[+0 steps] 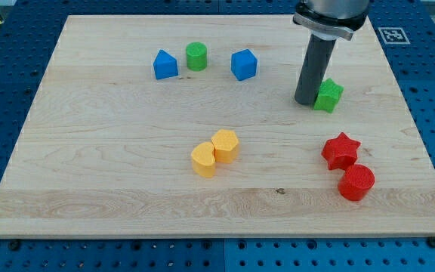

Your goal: Move green circle towards green star

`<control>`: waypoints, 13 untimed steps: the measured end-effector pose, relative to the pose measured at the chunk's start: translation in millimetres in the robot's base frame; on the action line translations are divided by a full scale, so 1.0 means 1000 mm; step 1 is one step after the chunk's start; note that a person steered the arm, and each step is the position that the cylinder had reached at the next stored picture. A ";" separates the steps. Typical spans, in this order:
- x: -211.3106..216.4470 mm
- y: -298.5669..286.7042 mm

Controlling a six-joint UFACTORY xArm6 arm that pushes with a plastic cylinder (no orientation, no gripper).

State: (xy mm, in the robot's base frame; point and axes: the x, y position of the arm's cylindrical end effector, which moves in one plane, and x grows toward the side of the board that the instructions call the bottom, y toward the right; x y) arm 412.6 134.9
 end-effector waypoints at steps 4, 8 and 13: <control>0.035 -0.337; -0.182 -0.386; -0.111 -0.211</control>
State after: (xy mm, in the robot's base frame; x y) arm 301.9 -75.8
